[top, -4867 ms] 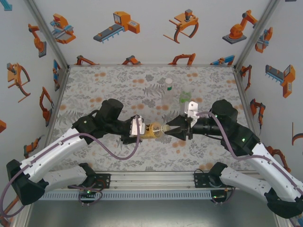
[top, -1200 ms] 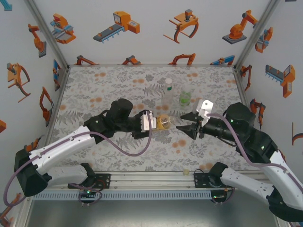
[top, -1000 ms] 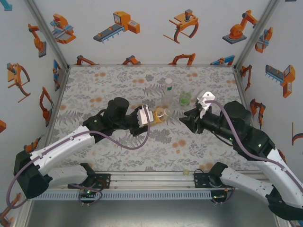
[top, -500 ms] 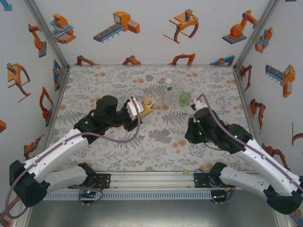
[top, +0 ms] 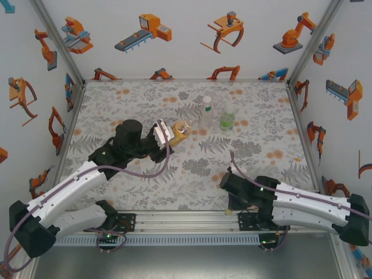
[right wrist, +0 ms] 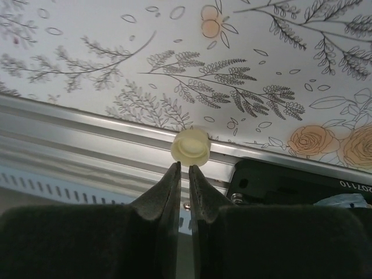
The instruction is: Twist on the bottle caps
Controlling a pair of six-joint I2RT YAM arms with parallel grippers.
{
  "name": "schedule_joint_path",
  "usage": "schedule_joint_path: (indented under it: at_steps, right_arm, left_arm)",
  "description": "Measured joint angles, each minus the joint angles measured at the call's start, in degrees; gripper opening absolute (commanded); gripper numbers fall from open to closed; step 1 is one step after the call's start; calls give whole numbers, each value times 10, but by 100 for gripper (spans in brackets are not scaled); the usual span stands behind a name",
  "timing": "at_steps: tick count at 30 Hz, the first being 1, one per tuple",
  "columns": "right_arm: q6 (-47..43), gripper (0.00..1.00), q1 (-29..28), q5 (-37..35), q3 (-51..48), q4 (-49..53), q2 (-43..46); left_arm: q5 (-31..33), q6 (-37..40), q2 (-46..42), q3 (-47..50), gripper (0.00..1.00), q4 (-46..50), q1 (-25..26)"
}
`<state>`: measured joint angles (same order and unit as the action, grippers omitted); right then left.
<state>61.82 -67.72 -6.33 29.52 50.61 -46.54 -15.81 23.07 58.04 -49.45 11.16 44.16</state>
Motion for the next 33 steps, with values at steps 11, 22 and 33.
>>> schedule_joint_path:
  at_steps: [11,22,33]
  right_arm:
    - [35,15,-7,-19,-43,-73,-31]
    - [42,15,-7,-26,-51,-76,-32]
    - [59,38,33,-108,36,46,-7]
  left_arm:
    - [2,-7,-16,3,0,0,0]
    - [4,-11,-17,3,0,0,0]
    - [4,-13,-17,3,0,0,0]
